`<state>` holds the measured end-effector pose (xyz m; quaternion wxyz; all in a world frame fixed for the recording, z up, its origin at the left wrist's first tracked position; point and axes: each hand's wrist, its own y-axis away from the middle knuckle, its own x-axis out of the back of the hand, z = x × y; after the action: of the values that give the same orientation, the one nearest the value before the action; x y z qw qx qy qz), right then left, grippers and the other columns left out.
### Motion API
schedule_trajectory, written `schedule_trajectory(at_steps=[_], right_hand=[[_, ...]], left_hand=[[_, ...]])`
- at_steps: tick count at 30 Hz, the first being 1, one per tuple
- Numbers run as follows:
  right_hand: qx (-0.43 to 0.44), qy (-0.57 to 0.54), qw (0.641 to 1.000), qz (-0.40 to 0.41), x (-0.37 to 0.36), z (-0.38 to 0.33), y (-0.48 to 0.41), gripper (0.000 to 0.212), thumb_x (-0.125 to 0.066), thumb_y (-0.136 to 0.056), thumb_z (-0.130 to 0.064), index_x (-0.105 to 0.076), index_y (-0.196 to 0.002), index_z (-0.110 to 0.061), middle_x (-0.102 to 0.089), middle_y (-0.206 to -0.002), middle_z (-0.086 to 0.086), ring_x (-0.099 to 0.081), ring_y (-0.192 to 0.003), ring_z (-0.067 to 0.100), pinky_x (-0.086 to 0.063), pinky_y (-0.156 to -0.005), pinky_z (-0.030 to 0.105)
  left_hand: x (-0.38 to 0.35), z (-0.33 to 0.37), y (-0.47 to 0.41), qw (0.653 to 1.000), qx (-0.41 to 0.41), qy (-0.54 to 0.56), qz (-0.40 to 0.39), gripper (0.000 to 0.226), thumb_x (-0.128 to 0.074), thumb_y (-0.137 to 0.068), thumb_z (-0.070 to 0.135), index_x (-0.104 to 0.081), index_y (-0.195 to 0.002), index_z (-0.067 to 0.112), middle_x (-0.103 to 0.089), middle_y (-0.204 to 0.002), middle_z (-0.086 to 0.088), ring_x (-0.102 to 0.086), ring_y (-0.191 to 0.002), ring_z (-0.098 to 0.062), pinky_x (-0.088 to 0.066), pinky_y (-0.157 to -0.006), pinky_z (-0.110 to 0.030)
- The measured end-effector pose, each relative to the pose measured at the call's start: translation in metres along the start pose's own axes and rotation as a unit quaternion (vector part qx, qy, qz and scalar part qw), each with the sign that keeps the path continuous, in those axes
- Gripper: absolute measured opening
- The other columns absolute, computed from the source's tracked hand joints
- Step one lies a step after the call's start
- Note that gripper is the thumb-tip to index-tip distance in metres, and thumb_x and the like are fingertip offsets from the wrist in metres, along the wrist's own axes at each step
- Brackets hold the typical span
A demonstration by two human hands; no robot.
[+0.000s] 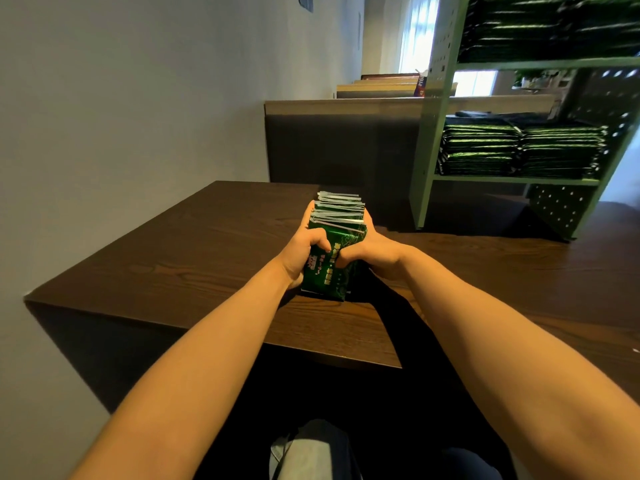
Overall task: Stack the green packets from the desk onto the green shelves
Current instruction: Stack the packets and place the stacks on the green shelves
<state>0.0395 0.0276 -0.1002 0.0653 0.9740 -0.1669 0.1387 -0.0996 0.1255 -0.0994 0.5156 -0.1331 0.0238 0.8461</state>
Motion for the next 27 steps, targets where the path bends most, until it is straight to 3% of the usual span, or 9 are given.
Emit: schedule_trajectory(at_steps=[6,10,14,16,18,19,22,25,27], right_hand=[[0.008,0.034,0.999,-0.022,0.0,0.008,0.001,0.137,-0.086,-0.062,-0.009,0.011,-0.155,-0.034,-0.045,-0.144,0.001,-0.048,-0.135,0.019,-0.042,-0.115,0.047],[0.01,0.069,0.998,-0.007,0.001,0.007,-0.001,0.13,-0.086,-0.074,-0.002,0.013,-0.155,-0.027,-0.037,-0.147,0.003,-0.043,-0.136,0.019,-0.041,-0.113,0.041],[0.064,0.071,0.994,0.058,-0.004,0.0,-0.008,0.12,-0.092,-0.058,-0.016,-0.017,-0.153,-0.018,-0.046,-0.143,0.004,-0.053,-0.13,0.017,-0.048,-0.109,0.039],[0.097,0.056,0.991,0.074,-0.005,-0.004,-0.013,0.093,-0.09,-0.061,-0.011,-0.042,-0.141,-0.017,-0.061,-0.13,0.003,-0.063,-0.118,0.012,-0.055,-0.099,0.033],[0.115,0.046,0.99,0.073,-0.006,-0.01,-0.015,0.066,-0.086,-0.07,-0.001,-0.055,-0.125,-0.021,-0.068,-0.118,0.001,-0.068,-0.108,0.01,-0.056,-0.089,0.026],[0.112,0.043,0.99,0.075,-0.007,-0.013,-0.016,0.066,-0.091,-0.069,-0.009,-0.056,-0.123,-0.023,-0.068,-0.118,0.002,-0.069,-0.108,0.012,-0.057,-0.09,0.028],[0.067,0.053,0.994,0.069,-0.009,-0.019,-0.019,0.113,-0.101,-0.044,-0.055,-0.049,-0.139,-0.024,-0.062,-0.132,0.005,-0.067,-0.117,0.017,-0.057,-0.098,0.04],[0.044,0.103,0.992,0.056,-0.003,-0.02,-0.022,0.124,-0.103,-0.038,-0.052,-0.045,-0.142,-0.018,-0.057,-0.137,0.011,-0.067,-0.116,0.018,-0.06,-0.095,0.039],[0.032,0.121,0.99,0.066,0.0,-0.025,-0.016,0.113,-0.101,-0.037,-0.043,-0.052,-0.135,-0.014,-0.062,-0.13,0.013,-0.069,-0.112,0.021,-0.06,-0.094,0.04]], left_hand=[[-0.004,-0.013,0.003,0.998,-0.037,0.0,0.044,0.079,-0.045,-0.055,0.002,-0.05,-0.135,0.002,-0.067,-0.106,-0.006,-0.066,-0.091,-0.018,-0.055,-0.07,-0.03],[-0.005,-0.013,0.003,0.997,-0.047,0.008,0.068,0.068,-0.045,-0.056,0.003,-0.058,-0.122,0.006,-0.071,-0.095,-0.001,-0.068,-0.085,-0.016,-0.055,-0.066,-0.029],[-0.004,-0.006,-0.002,0.994,-0.014,0.055,0.093,0.066,-0.048,-0.058,0.008,-0.059,-0.123,0.001,-0.068,-0.1,-0.008,-0.065,-0.087,-0.024,-0.053,-0.068,-0.035],[-0.003,0.0,-0.003,0.99,0.016,0.083,0.108,0.071,-0.05,-0.057,0.013,-0.058,-0.126,-0.003,-0.063,-0.103,-0.014,-0.064,-0.082,-0.027,-0.053,-0.068,-0.036],[-0.005,0.006,-0.003,0.987,0.035,0.115,0.111,0.062,-0.05,-0.057,0.017,-0.065,-0.115,0.001,-0.063,-0.101,-0.014,-0.062,-0.08,-0.029,-0.051,-0.074,-0.039],[-0.006,0.007,-0.004,0.985,0.038,0.13,0.111,0.057,-0.049,-0.057,0.019,-0.067,-0.11,0.003,-0.063,-0.1,-0.014,-0.061,-0.08,-0.03,-0.05,-0.076,-0.04],[-0.007,0.013,-0.004,0.982,0.039,0.15,0.107,0.052,-0.046,-0.062,0.021,-0.066,-0.108,0.005,-0.063,-0.099,-0.013,-0.061,-0.083,-0.03,-0.05,-0.079,-0.041],[-0.013,0.016,-0.001,0.981,0.04,0.155,0.108,0.047,-0.042,-0.069,0.019,-0.064,-0.109,0.006,-0.062,-0.102,-0.014,-0.061,-0.083,-0.029,-0.05,-0.078,-0.04],[-0.017,0.015,0.001,0.981,0.045,0.158,0.098,0.048,-0.043,-0.067,0.019,-0.062,-0.109,0.005,-0.06,-0.106,-0.015,-0.06,-0.083,-0.03,-0.049,-0.079,-0.04]])
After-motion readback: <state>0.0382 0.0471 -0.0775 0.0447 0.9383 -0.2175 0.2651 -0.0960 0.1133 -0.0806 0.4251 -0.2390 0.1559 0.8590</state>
